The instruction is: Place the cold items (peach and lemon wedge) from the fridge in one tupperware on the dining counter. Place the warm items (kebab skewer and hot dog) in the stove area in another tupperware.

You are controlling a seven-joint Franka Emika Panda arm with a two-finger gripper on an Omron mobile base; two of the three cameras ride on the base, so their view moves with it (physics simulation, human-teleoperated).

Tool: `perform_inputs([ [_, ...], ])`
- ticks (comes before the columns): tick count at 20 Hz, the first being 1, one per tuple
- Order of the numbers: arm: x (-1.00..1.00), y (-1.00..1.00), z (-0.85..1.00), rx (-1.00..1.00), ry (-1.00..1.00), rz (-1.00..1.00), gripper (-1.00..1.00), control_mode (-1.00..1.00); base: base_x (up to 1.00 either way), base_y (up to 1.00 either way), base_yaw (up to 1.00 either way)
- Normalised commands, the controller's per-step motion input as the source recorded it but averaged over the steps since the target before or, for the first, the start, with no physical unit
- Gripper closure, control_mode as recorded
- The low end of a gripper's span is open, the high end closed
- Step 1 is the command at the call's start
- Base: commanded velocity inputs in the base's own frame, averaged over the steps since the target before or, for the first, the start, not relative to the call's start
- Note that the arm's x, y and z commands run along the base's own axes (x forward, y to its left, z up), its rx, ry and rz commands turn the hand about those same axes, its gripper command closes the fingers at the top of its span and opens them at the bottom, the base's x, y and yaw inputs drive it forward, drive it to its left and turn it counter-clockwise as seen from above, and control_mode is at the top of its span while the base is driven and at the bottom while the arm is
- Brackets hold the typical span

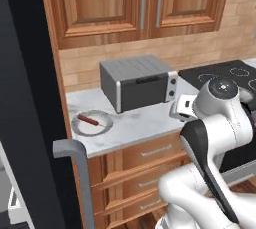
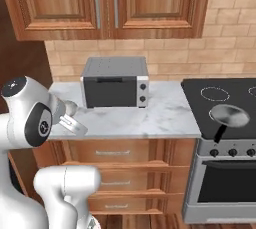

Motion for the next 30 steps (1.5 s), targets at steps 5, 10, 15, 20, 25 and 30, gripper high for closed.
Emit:
perform_inputs([
  [5,0.00,0.00,0.00,0.00,0.00,0.00,-1.00,1.00,0.45,0.60,-0.09],
  [10,0.00,0.00,0.00,0.00,0.00,0.00,-1.00,1.00,0.52,0.44,-0.09],
  [15,0.00,0.00,0.00,0.00,0.00,0.00,-1.00,1.00,0.46,0.27,-0.04],
  [20,0.00,0.00,0.00,0.00,0.00,0.00,-1.00,1.00,0.12,0.26,0.00],
  [25,-0.16,-0.01,0.00,-0.02,-0.01,0.20,-1.00,-1.00,0.00,0.00,0.00],
  [30,-0.02,0.37,-0.04,-0.16,0.25,0.63,-1.00,-1.00,0.00,0.00,0.00],
])
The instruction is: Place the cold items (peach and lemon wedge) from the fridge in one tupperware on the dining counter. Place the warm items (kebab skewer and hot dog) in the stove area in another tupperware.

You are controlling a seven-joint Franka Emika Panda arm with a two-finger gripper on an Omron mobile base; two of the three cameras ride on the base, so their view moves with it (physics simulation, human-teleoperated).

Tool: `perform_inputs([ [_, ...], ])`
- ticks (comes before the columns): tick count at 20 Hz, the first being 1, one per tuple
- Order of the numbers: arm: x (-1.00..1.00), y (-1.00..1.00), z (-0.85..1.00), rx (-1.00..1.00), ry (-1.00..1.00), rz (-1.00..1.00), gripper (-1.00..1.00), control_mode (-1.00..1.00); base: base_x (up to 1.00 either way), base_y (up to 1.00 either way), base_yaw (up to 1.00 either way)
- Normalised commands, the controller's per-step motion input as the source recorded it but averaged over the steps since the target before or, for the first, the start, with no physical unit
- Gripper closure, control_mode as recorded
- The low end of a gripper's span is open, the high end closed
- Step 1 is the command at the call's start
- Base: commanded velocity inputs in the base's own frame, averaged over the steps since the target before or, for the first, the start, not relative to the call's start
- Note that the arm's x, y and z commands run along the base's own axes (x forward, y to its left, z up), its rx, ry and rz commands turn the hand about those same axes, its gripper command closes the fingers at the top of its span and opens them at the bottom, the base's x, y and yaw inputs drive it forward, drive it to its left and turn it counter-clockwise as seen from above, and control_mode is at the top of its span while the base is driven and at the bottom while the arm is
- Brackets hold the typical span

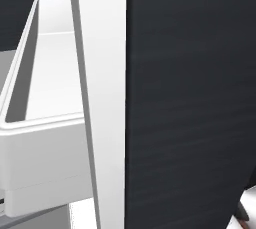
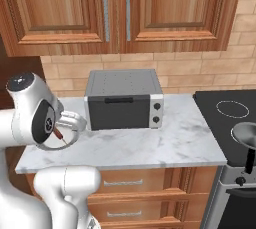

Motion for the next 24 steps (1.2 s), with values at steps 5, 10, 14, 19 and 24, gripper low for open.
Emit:
perform_inputs([
  [5,0.13,0.53,-0.20,-0.09,0.11,0.65,-1.00,-1.00,0.00,0.00,0.00],
  [10,0.04,0.22,-0.37,0.00,-0.23,0.48,-1.00,-1.00,0.00,0.00,0.00],
  [14,0.36,0.31,-0.39,0.00,-0.12,0.27,-1.00,-1.00,0.00,0.00,0.00],
  [19,0.41,0.62,-0.11,-0.06,0.05,0.04,-1.00,-1.00,0.00,0.00,0.00],
  [24,0.39,0.63,-0.16,-0.11,0.09,0.01,-1.00,-1.00,0.00,0.00,0.00],
])
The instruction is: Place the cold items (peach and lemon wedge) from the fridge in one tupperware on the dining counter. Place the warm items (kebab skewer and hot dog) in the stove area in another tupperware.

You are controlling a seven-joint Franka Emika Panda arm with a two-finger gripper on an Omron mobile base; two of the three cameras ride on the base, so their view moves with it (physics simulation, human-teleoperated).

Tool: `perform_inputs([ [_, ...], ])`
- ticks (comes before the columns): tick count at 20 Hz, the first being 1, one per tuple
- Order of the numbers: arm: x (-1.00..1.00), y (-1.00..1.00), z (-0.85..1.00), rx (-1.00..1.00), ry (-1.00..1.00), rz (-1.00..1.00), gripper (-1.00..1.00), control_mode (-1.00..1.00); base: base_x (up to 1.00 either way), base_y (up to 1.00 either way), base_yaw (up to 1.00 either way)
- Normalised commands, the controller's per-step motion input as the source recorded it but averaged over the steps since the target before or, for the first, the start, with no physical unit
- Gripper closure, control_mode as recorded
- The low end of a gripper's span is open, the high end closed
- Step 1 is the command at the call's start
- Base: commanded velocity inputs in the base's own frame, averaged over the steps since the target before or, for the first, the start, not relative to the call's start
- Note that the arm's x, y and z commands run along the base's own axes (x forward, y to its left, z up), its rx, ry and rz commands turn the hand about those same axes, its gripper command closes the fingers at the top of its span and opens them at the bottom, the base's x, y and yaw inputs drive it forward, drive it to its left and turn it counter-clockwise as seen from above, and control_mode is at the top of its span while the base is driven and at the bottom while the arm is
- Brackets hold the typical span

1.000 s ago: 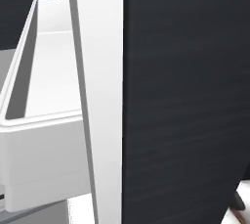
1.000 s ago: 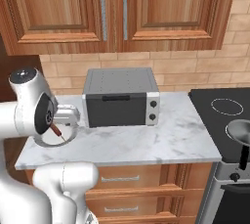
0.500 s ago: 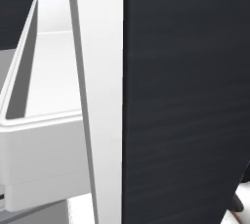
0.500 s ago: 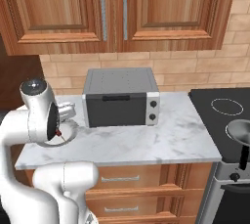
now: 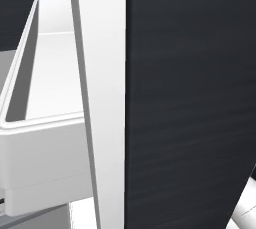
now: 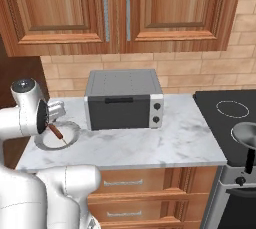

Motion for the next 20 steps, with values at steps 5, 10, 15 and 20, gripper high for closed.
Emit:
perform_inputs([
  [5,0.33,0.27,-0.51,-0.14,0.08,0.07,-1.00,-1.00,0.00,0.00,0.00],
  [10,0.45,0.00,-0.62,-0.10,0.06,0.13,-1.00,-1.00,0.00,0.00,0.00],
  [15,0.57,-0.04,-0.55,0.00,0.02,0.13,-1.00,-1.00,0.00,0.00,0.00],
  [20,0.65,0.14,-0.34,-0.01,0.10,0.07,-1.00,-1.00,0.00,0.00,0.00],
])
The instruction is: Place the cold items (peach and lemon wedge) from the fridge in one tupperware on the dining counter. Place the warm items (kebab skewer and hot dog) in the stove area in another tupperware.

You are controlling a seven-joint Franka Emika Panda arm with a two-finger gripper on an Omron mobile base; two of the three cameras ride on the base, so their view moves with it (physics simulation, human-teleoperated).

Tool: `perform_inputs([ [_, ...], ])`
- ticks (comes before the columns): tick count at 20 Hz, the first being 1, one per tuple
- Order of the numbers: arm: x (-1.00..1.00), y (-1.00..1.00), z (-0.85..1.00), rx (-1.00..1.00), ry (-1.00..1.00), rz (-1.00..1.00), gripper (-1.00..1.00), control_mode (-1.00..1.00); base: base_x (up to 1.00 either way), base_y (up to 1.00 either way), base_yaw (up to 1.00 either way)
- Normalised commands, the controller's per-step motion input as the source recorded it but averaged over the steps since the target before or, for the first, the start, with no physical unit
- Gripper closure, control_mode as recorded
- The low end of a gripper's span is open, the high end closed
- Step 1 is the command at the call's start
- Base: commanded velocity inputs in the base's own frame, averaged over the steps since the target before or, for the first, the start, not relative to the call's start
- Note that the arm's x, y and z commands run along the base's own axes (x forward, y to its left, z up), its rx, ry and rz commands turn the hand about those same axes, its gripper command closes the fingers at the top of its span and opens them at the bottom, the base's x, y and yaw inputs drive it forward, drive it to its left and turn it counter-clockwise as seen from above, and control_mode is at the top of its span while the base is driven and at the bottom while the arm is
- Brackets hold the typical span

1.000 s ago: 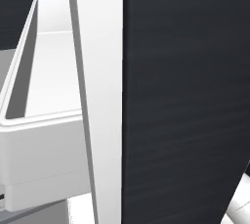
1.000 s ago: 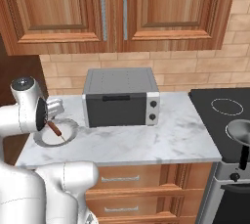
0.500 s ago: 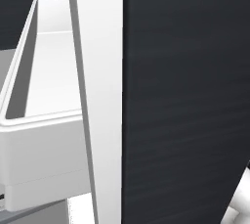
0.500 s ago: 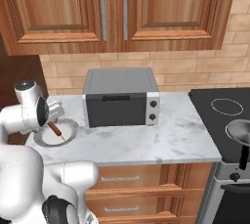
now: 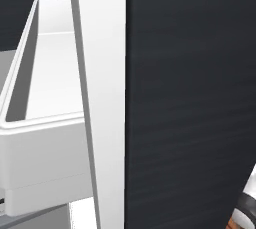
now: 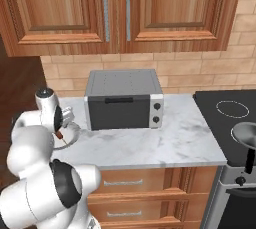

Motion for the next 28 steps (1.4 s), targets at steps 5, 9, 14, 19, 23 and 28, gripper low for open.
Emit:
perform_inputs([
  [5,0.70,0.40,-0.44,-0.08,0.16,0.05,-1.00,-1.00,0.00,0.00,0.00],
  [9,0.58,0.38,-0.36,-0.10,0.10,0.04,-1.00,-1.00,0.00,0.00,0.00],
  [14,0.60,0.02,-0.37,-0.03,0.03,0.06,-1.00,-1.00,0.00,0.00,0.00],
  [19,0.04,-0.03,-0.75,-0.04,0.02,0.09,-1.00,-1.00,0.00,0.00,0.00],
  [23,0.00,0.00,-0.66,-0.03,0.00,0.04,-1.00,-1.00,0.00,0.00,0.00],
  [28,-0.13,-0.07,-0.62,0.00,0.00,0.02,1.00,-1.00,0.00,0.00,0.00],
])
